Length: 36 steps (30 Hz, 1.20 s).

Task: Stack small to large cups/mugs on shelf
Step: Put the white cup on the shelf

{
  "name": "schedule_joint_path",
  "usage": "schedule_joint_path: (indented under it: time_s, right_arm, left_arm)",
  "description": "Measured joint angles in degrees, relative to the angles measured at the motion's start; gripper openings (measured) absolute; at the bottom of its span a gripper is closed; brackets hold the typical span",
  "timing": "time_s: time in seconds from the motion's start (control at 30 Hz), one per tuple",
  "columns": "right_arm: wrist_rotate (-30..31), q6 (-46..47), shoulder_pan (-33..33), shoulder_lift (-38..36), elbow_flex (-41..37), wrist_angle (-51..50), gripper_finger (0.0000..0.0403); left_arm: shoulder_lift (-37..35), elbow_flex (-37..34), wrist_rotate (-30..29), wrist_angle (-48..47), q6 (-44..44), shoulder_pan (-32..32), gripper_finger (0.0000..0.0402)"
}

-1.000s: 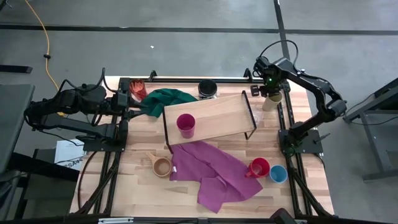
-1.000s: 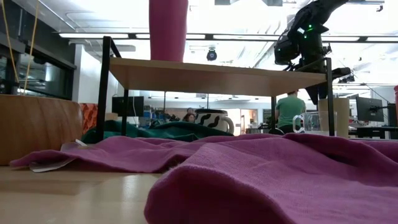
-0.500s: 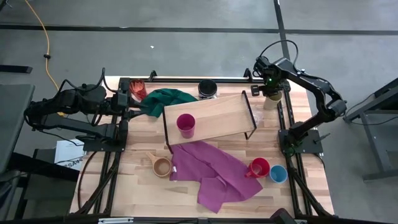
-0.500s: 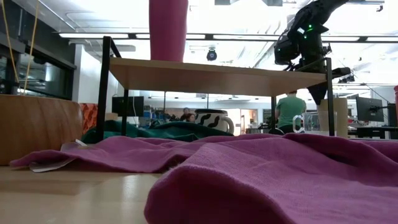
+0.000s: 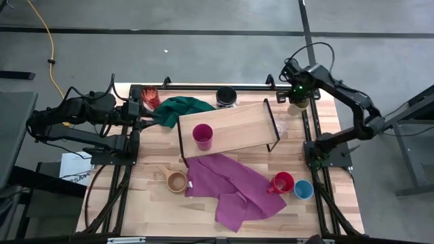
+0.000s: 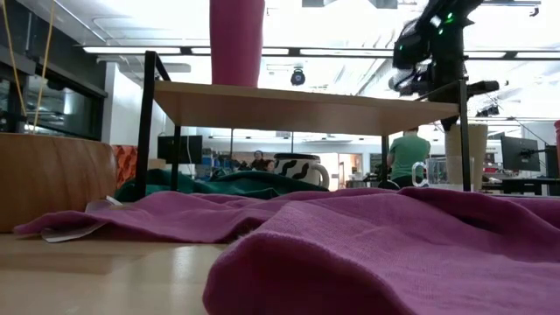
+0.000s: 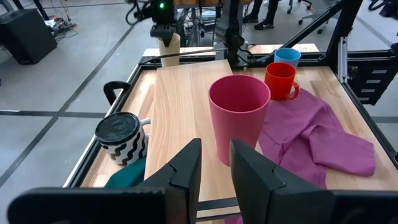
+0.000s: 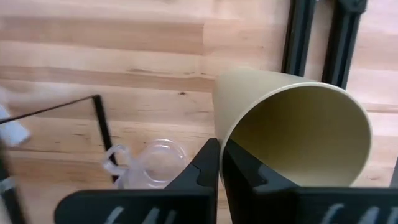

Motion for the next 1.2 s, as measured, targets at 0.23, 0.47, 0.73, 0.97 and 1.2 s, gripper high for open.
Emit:
schedule_joint_path:
  time_s: [0.23,0.47,0.73,0.97,1.2]
  right_arm:
    - [2.5,3.0,2.6,-7.1,2.6,-1.8,0.0]
    - [3.4,5.4,6.9,-12.1,6.4,-1.4,0.0]
    - [4.8,6.0,12.6,-16.3,12.1,4.8,0.0]
    - [4.2,2.8,17.0,-16.6,19.3,9.9,0.0]
    - [-1.5,-2.3,22.6,-13.5,24.7,18.4,0.0]
  left_arm:
    - [0.0,0.0,0.0,0.0,0.0,0.0,0.0074]
    - [0.0,0.0,0.0,0.0,-0.2,0.0,0.0074]
    - [0.0,0.0,0.1,0.1,-2.1,0.0,0.0074]
    - [0.0,0.0,0.0,0.8,-4.3,0.0,0.0074]
    - [0.0,0.0,0.0,4.0,-5.1,0.0,0.0074]
